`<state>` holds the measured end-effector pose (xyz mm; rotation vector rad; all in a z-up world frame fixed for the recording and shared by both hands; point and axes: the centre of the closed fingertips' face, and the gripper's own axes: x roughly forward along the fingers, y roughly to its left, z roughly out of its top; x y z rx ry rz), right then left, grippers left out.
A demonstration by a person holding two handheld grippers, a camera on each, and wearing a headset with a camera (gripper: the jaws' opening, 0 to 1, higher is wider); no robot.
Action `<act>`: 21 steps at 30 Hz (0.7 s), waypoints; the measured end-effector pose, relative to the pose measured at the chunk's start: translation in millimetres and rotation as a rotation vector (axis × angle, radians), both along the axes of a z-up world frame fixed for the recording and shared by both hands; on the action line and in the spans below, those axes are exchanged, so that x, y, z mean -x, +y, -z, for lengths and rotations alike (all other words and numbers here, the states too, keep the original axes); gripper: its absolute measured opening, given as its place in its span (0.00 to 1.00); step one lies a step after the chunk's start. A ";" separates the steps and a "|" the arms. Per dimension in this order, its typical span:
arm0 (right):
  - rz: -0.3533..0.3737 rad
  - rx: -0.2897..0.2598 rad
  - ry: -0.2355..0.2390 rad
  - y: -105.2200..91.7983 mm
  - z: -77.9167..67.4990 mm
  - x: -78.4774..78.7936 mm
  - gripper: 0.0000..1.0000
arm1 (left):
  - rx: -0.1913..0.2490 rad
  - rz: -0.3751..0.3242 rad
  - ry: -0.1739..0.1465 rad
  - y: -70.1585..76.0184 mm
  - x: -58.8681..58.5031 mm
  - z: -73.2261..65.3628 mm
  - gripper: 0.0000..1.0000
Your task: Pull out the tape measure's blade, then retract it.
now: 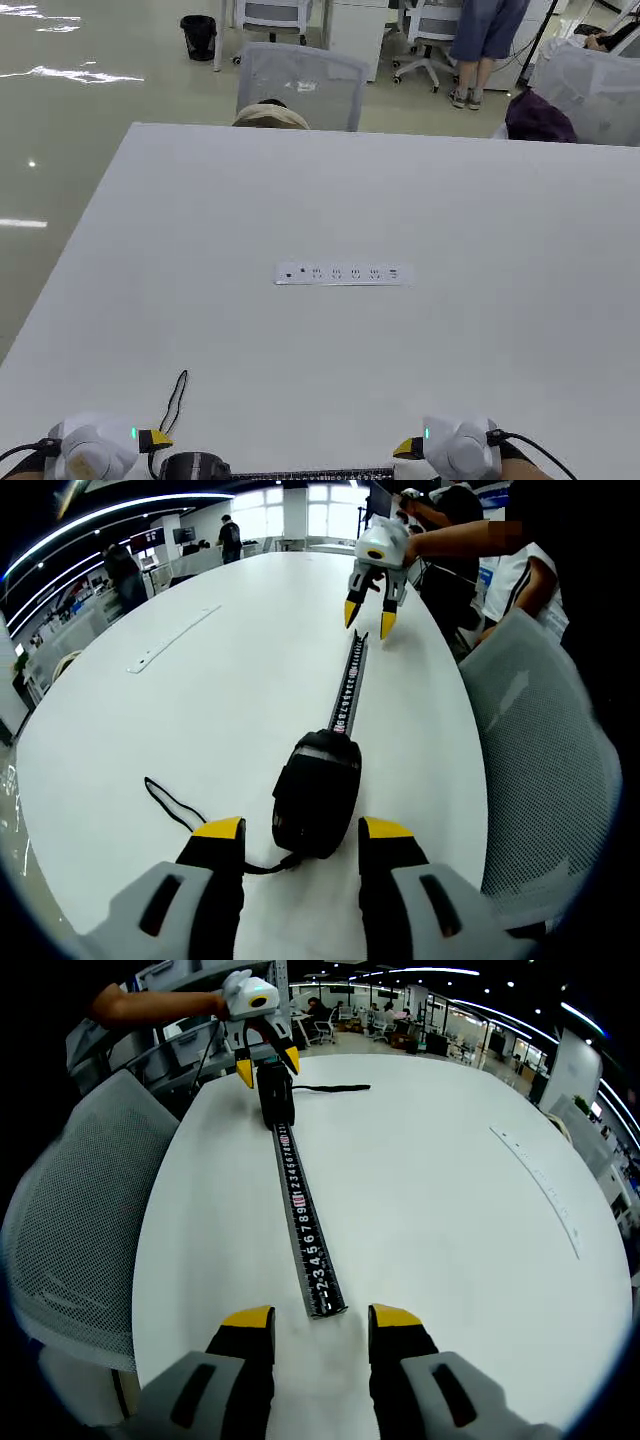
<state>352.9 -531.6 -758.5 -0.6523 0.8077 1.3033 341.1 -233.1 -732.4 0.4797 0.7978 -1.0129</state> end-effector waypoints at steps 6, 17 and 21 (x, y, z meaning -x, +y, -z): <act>0.054 -0.015 -0.017 -4.7 -9.1 6.3 0.44 | 0.055 -0.080 -0.025 1.3 4.5 -13.4 0.45; 0.218 -0.044 -0.051 -13.6 -19.6 23.8 0.55 | 0.154 -0.258 -0.073 4.0 21.5 -35.1 0.55; 0.269 -0.067 -0.051 -12.9 -26.3 32.1 0.60 | 0.154 -0.294 -0.085 6.4 28.2 -39.3 0.60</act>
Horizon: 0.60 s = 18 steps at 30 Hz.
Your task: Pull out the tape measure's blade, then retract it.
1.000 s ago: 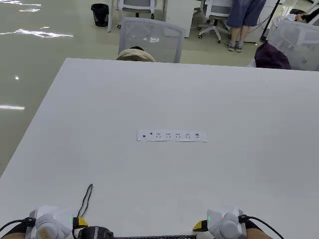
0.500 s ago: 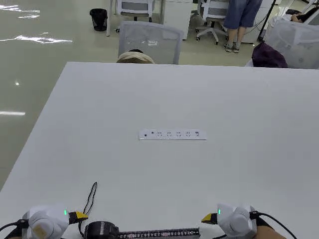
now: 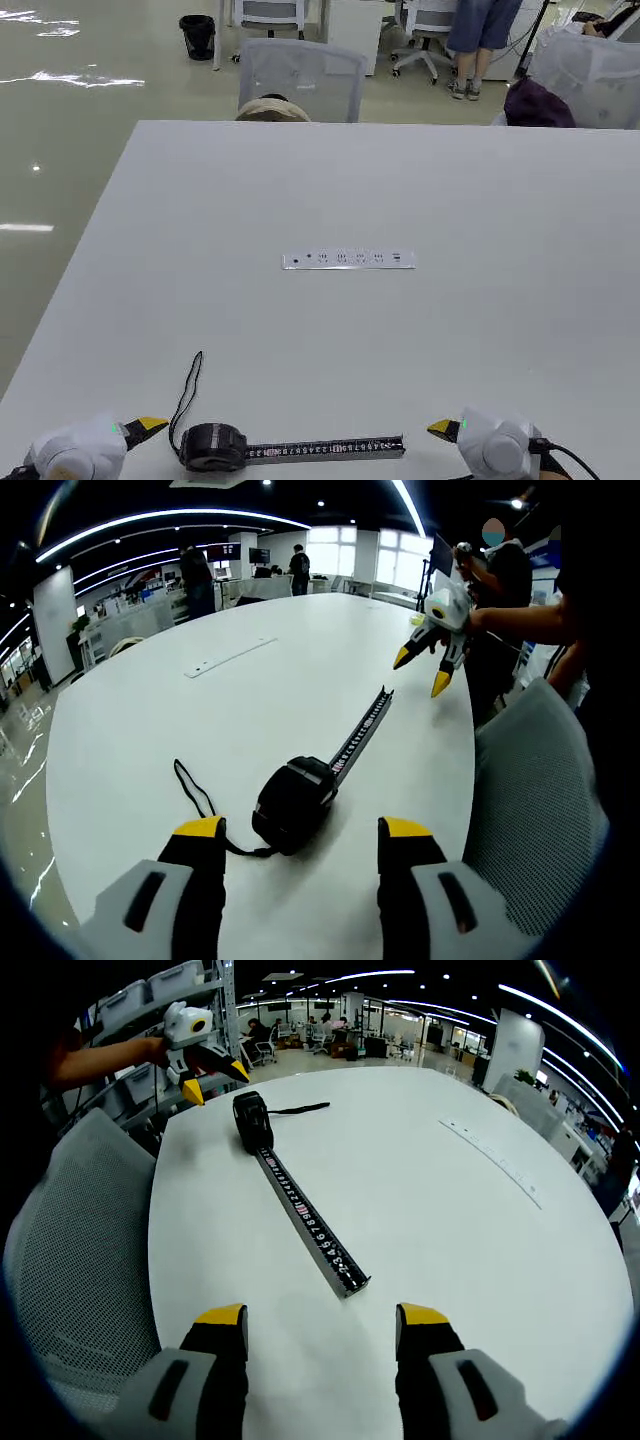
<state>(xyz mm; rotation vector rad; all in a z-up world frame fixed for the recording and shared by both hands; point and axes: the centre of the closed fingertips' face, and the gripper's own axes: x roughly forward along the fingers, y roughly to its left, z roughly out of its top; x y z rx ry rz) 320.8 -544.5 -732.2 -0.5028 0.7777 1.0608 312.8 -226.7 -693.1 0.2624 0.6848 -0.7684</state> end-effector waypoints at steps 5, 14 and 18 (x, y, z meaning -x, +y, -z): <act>0.052 -0.016 -0.008 -0.4 -4.7 9.9 0.65 | 0.014 -0.048 -0.011 -0.1 8.8 -4.6 0.62; 0.147 -0.051 -0.036 -4.5 -11.9 21.3 0.75 | 0.017 -0.106 -0.022 -4.0 22.4 -7.6 0.66; 0.187 -0.071 -0.049 -3.7 -18.4 23.4 0.79 | 0.026 -0.140 -0.022 -7.1 26.1 -7.7 0.68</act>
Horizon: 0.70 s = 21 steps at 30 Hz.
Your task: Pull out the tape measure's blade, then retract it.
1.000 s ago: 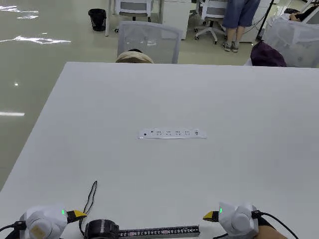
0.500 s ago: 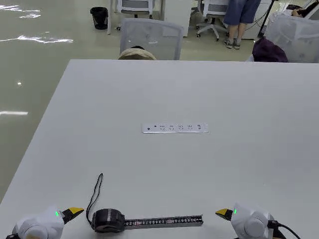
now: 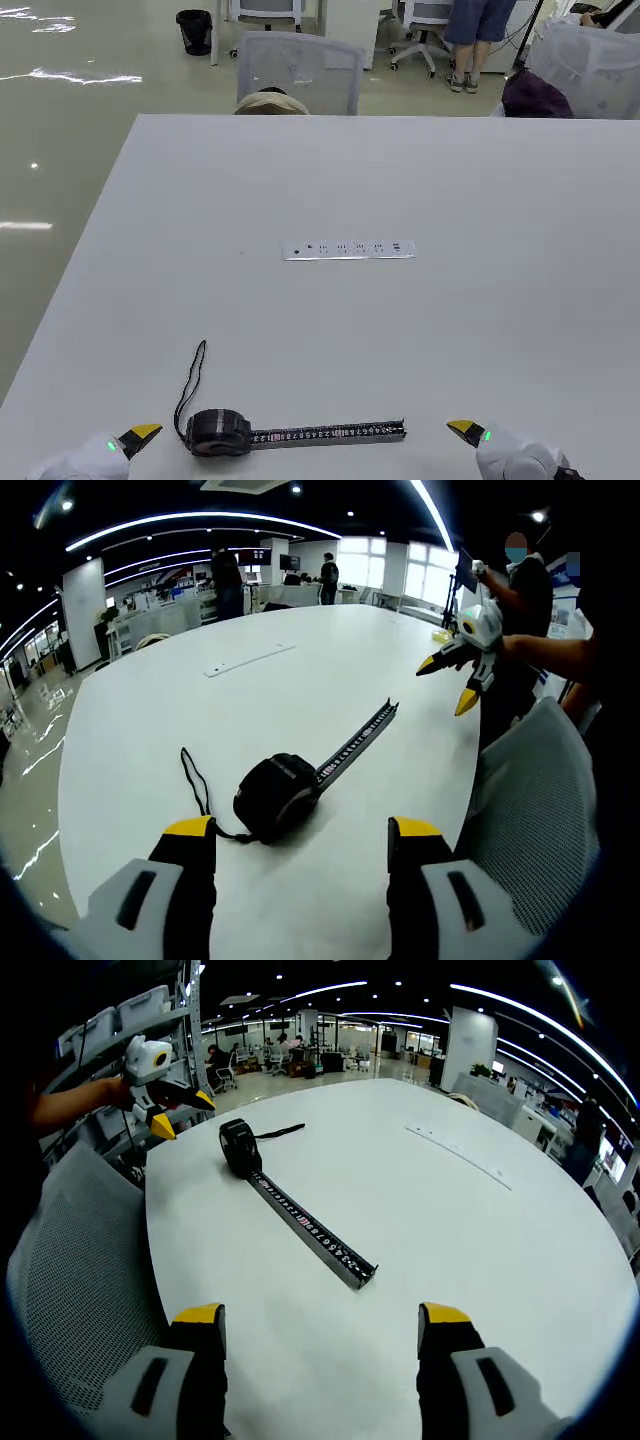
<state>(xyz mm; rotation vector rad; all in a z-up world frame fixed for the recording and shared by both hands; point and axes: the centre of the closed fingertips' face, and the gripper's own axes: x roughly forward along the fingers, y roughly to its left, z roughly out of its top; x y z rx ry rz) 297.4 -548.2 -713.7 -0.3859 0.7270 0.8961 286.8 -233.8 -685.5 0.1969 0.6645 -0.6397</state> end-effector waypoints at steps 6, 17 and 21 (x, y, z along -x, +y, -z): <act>0.039 -0.018 -0.019 5.3 -8.7 6.8 0.85 | -0.001 -0.019 -0.005 -5.4 10.4 1.0 0.79; 0.115 -0.041 -0.054 1.9 -19.1 8.8 0.96 | -0.017 -0.067 -0.017 2.0 20.9 -1.3 0.94; 0.122 -0.041 -0.054 4.4 -20.1 13.6 0.97 | -0.022 -0.079 -0.026 1.0 23.2 -3.8 0.99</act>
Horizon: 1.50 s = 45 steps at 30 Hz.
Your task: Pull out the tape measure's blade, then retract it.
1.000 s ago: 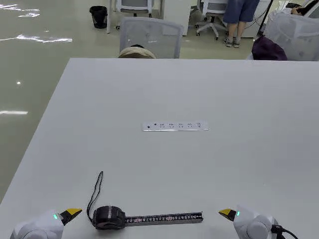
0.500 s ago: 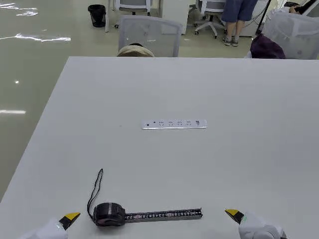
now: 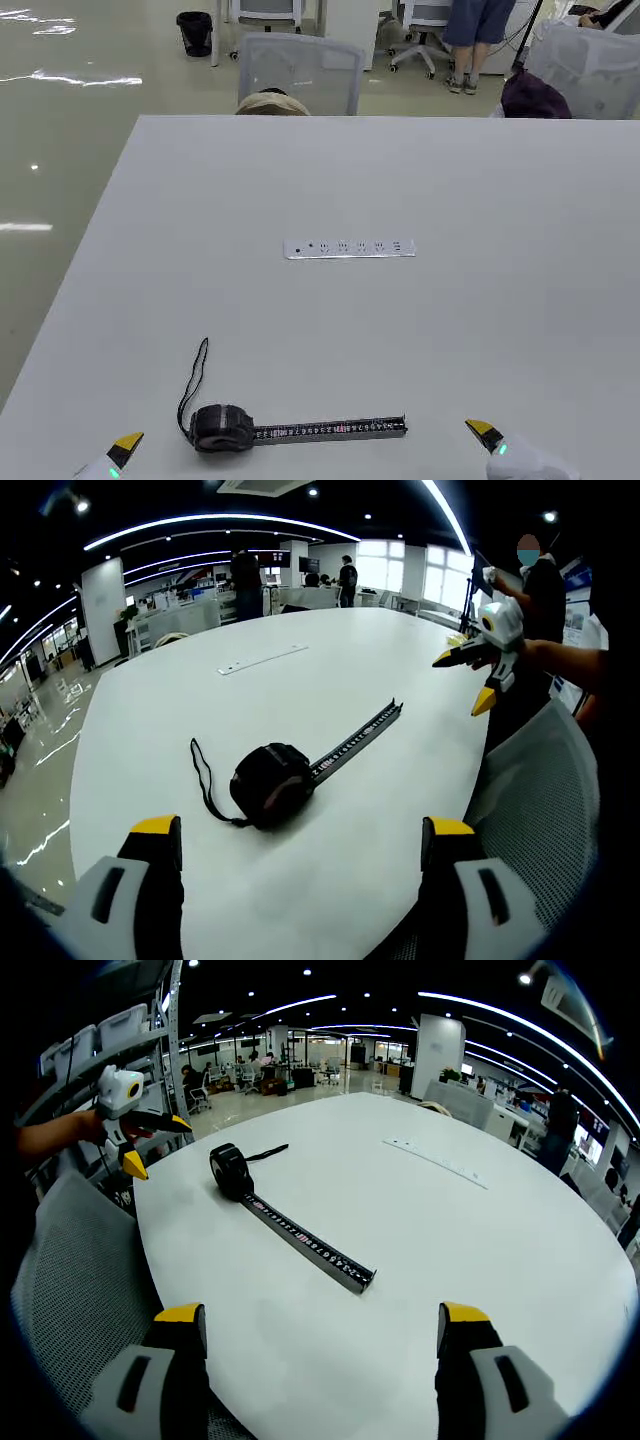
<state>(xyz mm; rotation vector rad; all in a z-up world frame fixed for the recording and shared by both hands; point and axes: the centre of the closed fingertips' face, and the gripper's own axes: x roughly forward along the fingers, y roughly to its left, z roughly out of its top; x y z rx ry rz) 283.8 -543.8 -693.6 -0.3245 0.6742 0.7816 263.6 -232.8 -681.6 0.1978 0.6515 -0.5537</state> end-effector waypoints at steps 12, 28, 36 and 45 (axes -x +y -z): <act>0.018 -0.010 -0.002 6.7 -0.6 5.3 0.98 | 0.021 -0.029 0.001 -6.3 7.0 -2.0 0.99; 0.044 -0.029 0.000 14.5 0.5 9.9 0.98 | 0.045 -0.167 -0.003 -8.6 2.1 1.7 0.99; 0.035 -0.030 0.008 18.0 3.3 10.3 0.97 | 0.081 -0.281 0.002 -5.7 -7.2 0.5 0.99; 0.021 -0.036 0.020 21.3 7.9 10.0 0.95 | 0.072 -0.350 0.014 -6.6 -12.1 5.1 0.99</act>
